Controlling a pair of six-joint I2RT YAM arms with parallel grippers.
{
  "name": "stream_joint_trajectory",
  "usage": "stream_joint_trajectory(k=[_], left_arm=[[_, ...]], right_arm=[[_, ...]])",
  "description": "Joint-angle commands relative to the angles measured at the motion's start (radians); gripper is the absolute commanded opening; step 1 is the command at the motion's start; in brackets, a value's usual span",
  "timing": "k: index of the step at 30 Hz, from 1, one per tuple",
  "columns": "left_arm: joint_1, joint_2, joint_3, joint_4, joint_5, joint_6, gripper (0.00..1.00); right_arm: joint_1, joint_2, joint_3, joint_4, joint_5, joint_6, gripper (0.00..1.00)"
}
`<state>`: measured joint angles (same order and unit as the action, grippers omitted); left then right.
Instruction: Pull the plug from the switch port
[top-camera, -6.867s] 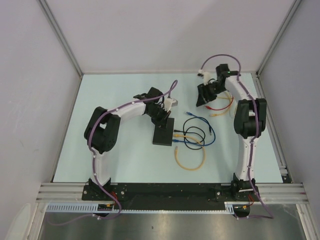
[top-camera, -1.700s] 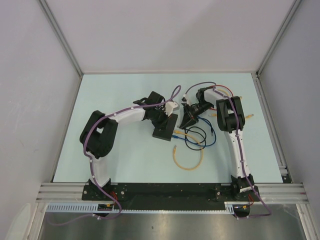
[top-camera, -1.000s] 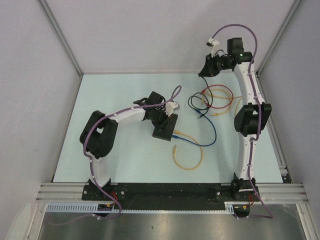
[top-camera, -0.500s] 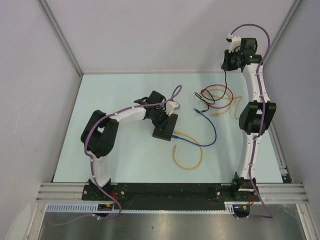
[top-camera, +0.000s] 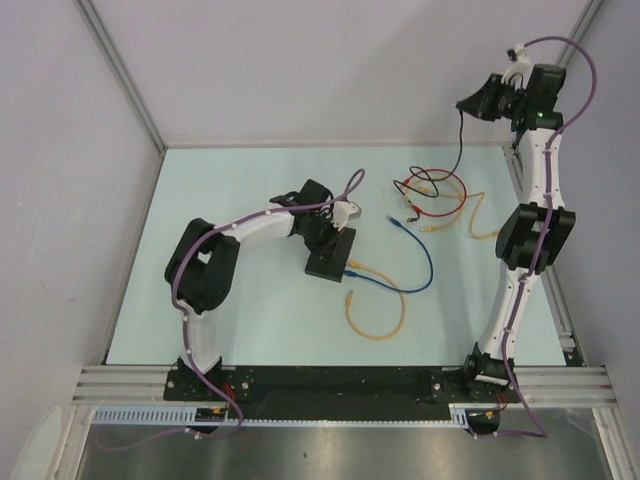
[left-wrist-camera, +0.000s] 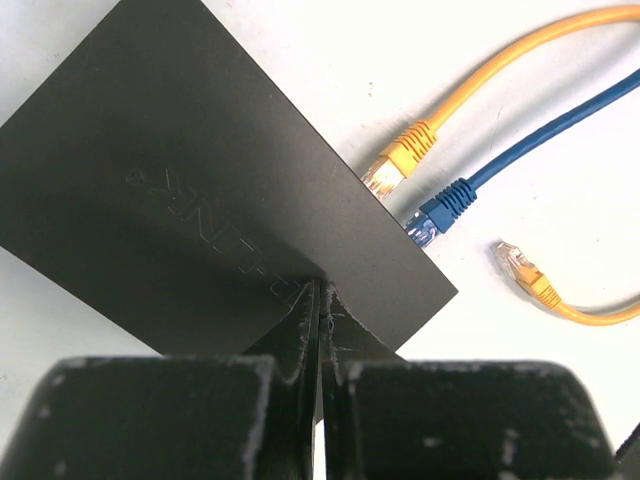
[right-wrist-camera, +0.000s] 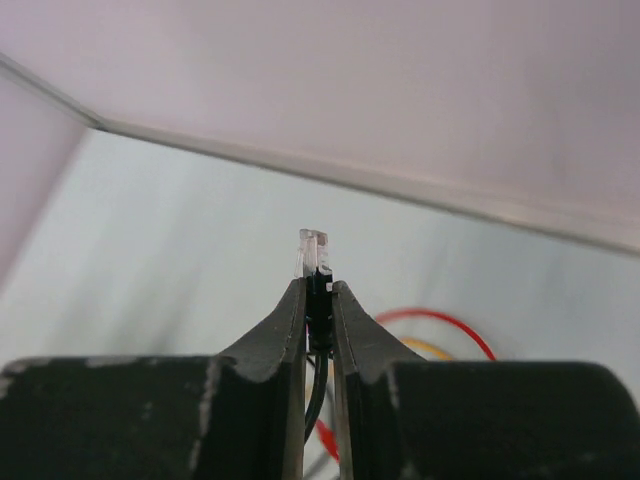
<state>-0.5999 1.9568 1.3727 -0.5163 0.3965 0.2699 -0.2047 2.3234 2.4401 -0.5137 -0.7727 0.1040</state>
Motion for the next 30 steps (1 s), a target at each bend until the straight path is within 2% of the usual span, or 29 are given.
stream_joint_trajectory(k=[1, 3, 6, 7, 11, 17, 22, 25, 26, 27, 29, 30], left_arm=[[-0.015, 0.094, 0.015, -0.027, -0.03, 0.009, 0.01], [-0.014, 0.097, 0.031, -0.031, -0.027, 0.011, 0.01], [-0.015, 0.1, 0.034, -0.034, -0.027, 0.011, 0.01], [-0.015, 0.1, 0.034, -0.031, -0.027, 0.011, 0.01], [-0.015, 0.1, 0.031, -0.028, -0.025, 0.006, 0.01], [-0.015, 0.096, 0.017, -0.024, -0.028, 0.006, 0.01], [-0.015, 0.08, 0.009, -0.027, -0.036, 0.012, 0.01], [-0.015, 0.065, 0.0, -0.028, -0.054, 0.028, 0.01], [-0.014, 0.06, -0.001, -0.025, -0.065, 0.032, 0.01], [-0.015, 0.057, -0.001, -0.024, -0.071, 0.037, 0.01], [-0.014, 0.039, -0.001, -0.025, -0.077, 0.046, 0.01], [-0.012, 0.031, -0.003, -0.024, -0.071, 0.049, 0.01]], right_arm=[[0.053, -0.196, 0.027, 0.412, -0.228, 0.363, 0.0], [0.05, -0.202, 0.04, 0.558, -0.202, 0.504, 0.0], [0.024, -0.179, 0.103, 0.644, -0.153, 0.577, 0.0], [0.016, -0.174, 0.117, 0.646, -0.145, 0.557, 0.0], [-0.018, -0.17, 0.12, 0.468, -0.07, 0.338, 0.0], [-0.03, -0.216, -0.097, 0.316, 0.082, 0.055, 0.0], [-0.025, -0.222, -0.326, 0.276, 0.176, -0.024, 0.0], [-0.013, -0.188, -0.368, 0.178, 0.216, -0.075, 0.03], [-0.012, -0.17, -0.371, 0.159, 0.211, -0.081, 0.11], [-0.007, -0.165, -0.381, 0.146, 0.225, -0.075, 0.24], [0.002, -0.18, -0.426, 0.136, 0.335, -0.052, 0.56], [0.011, -0.188, -0.434, 0.139, 0.355, -0.035, 0.63]])
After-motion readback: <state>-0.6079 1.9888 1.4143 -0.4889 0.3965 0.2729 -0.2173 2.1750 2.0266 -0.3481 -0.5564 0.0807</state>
